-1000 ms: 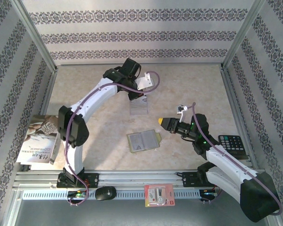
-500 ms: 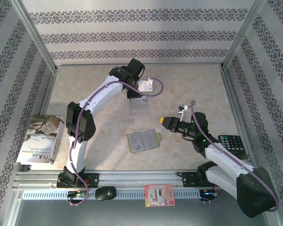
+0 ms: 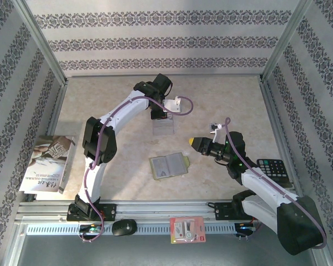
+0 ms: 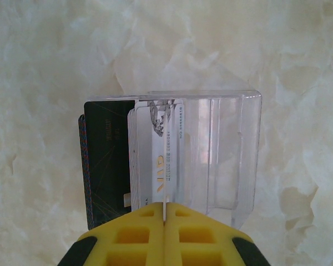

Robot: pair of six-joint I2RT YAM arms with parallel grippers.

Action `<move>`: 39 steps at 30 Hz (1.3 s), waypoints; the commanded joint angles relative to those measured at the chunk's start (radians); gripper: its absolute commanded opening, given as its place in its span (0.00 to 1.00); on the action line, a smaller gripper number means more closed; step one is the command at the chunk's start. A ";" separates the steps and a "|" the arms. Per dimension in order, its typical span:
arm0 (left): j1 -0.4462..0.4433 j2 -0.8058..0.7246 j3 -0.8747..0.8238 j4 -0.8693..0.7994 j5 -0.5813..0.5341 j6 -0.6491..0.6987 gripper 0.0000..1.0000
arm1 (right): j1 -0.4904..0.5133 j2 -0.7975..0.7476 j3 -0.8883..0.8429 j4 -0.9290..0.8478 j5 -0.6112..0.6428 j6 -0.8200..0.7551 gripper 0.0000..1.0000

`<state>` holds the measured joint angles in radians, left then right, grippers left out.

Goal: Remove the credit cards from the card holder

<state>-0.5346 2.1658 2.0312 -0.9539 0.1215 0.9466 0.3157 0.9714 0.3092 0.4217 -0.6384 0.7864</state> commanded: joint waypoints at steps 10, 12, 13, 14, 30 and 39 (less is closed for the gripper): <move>0.008 0.044 -0.031 0.031 -0.027 -0.012 0.00 | -0.009 -0.002 0.017 0.016 -0.024 -0.010 0.31; 0.007 0.048 -0.032 0.042 -0.034 -0.017 0.00 | -0.009 -0.002 0.018 0.015 -0.024 -0.009 0.31; 0.006 0.052 -0.032 0.049 -0.039 -0.022 0.00 | -0.010 -0.002 0.018 0.017 -0.024 -0.008 0.31; 0.007 0.055 -0.032 0.053 -0.045 -0.024 0.00 | -0.009 -0.003 0.018 0.017 -0.026 -0.007 0.31; -0.001 0.025 -0.062 0.153 -0.120 -0.093 0.28 | -0.010 0.004 0.018 0.021 -0.032 -0.006 0.32; -0.001 -0.169 -0.164 0.393 -0.116 -0.239 0.35 | 0.042 0.029 0.028 -0.030 -0.008 -0.063 0.35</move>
<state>-0.5354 2.1395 1.9190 -0.7170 0.0044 0.8028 0.3275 0.9844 0.3103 0.4171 -0.6479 0.7769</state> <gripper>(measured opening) 0.333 0.346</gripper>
